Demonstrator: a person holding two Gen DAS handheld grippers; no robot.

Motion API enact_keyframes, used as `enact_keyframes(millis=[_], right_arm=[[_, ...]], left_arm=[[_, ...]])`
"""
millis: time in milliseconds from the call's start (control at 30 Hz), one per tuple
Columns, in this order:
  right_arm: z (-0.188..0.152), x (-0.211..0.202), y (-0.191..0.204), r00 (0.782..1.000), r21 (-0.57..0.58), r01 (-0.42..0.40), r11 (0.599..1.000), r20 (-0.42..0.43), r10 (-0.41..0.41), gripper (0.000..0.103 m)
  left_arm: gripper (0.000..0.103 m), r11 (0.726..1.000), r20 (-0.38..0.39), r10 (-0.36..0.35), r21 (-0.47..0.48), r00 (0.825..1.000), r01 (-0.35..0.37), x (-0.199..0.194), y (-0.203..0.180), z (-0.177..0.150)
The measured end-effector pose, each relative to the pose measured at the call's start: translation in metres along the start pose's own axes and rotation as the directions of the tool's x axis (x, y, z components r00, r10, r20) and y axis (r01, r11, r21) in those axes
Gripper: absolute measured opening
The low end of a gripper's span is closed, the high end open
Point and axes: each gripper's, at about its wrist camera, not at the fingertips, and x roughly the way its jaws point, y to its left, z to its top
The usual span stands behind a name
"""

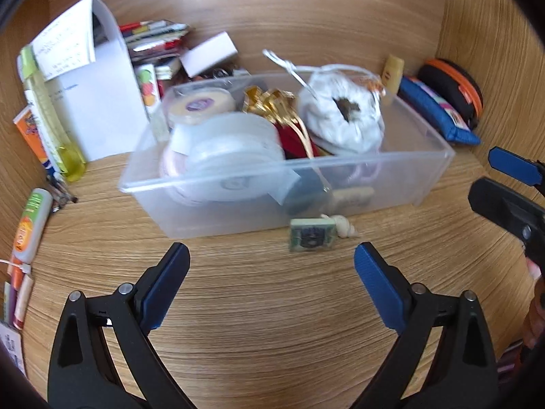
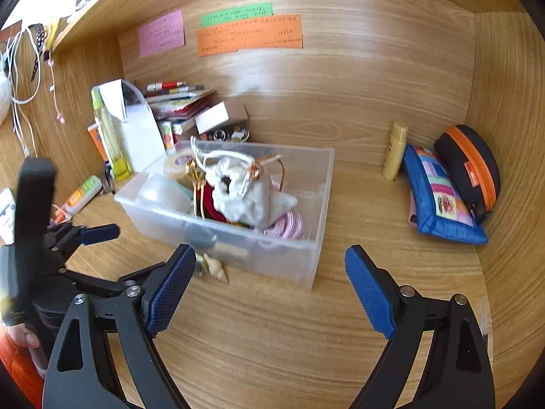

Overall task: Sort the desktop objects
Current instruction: 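Grasp the small square green-and-black piece on the desk with the left tool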

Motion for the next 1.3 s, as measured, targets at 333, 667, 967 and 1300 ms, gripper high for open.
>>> enact_keyframes(millis=[333,667,967,1300], right_arm=[[-0.023,0.004,-0.009,0.998,-0.006,-0.048,0.999,-0.039,0.048,0.086],[-0.033,0.010,-0.017,0.993,0.002,-0.089,0.996,-0.072,0.089,0.081],[-0.039,0.017,-0.010,0.991,-0.034,-0.100,0.994,-0.091,0.097,0.077],[-0.037,0.028,0.005,0.986,-0.078,-0.126,0.989,-0.121,0.116,0.077]], left_arm=[[0.080,1.000,-0.072,-0.012,0.007,0.997,0.013,0.028,-0.013,0.000],[0.074,0.999,-0.089,-0.006,-0.047,0.996,0.002,0.038,-0.017,0.005],[0.050,0.999,-0.060,0.018,-0.042,0.998,-0.020,0.034,-0.014,0.002],[0.036,0.998,-0.048,-0.037,-0.059,0.998,0.034,0.019,0.005,-0.007]])
